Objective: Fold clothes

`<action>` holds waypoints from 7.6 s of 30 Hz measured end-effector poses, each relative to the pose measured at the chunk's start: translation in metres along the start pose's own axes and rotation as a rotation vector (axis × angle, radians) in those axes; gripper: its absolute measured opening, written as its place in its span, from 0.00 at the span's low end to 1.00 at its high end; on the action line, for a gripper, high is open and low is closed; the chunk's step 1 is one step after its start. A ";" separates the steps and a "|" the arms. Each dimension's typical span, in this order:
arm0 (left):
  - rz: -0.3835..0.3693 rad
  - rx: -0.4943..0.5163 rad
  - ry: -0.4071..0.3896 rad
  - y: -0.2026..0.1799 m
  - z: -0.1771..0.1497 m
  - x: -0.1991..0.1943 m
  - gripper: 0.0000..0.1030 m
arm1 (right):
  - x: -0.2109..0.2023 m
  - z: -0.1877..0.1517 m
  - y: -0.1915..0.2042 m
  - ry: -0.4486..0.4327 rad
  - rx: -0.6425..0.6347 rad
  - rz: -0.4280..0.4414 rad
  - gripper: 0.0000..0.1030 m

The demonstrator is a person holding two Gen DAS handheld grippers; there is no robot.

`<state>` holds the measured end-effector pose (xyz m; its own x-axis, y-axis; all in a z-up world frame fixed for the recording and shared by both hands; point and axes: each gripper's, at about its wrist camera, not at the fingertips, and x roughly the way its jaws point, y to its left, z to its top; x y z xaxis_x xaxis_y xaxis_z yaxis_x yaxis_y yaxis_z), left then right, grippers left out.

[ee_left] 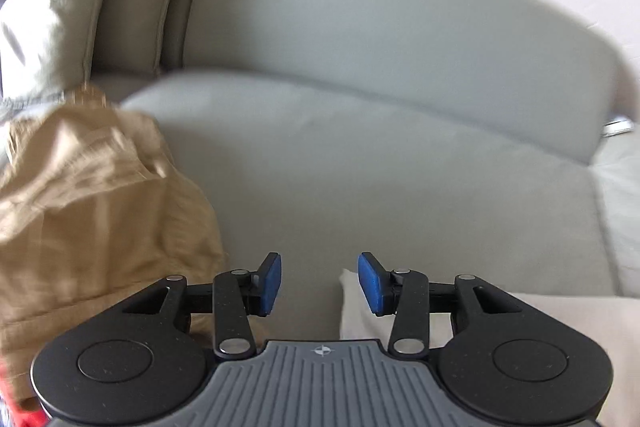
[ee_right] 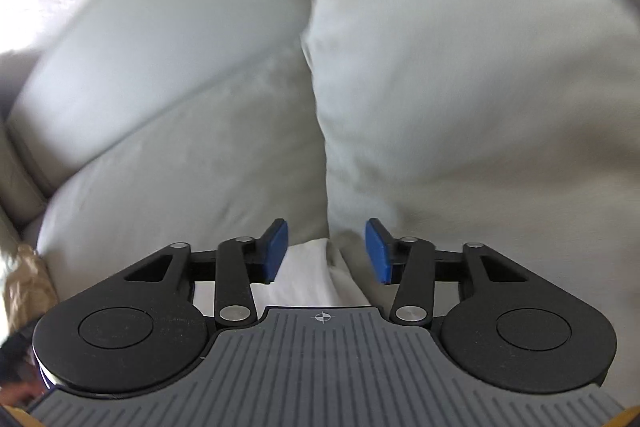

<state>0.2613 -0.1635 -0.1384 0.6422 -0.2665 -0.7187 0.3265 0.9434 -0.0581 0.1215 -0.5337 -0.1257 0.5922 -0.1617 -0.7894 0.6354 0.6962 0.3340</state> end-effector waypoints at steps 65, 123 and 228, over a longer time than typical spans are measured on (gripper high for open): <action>-0.118 0.188 0.160 -0.039 -0.132 -0.101 0.67 | -0.075 -0.142 -0.085 0.068 0.070 -0.054 0.51; 0.014 -0.364 0.064 0.162 -0.112 -0.108 0.67 | -0.022 -0.270 0.300 0.012 -0.860 0.237 0.04; -0.097 0.234 0.242 -0.021 -0.123 -0.062 0.22 | -0.064 -0.247 0.105 0.136 -0.754 0.138 0.49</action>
<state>0.1293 -0.1421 -0.1774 0.4265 -0.2715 -0.8628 0.5460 0.8378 0.0063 0.0277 -0.2774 -0.1673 0.5445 0.0148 -0.8386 0.0227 0.9992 0.0323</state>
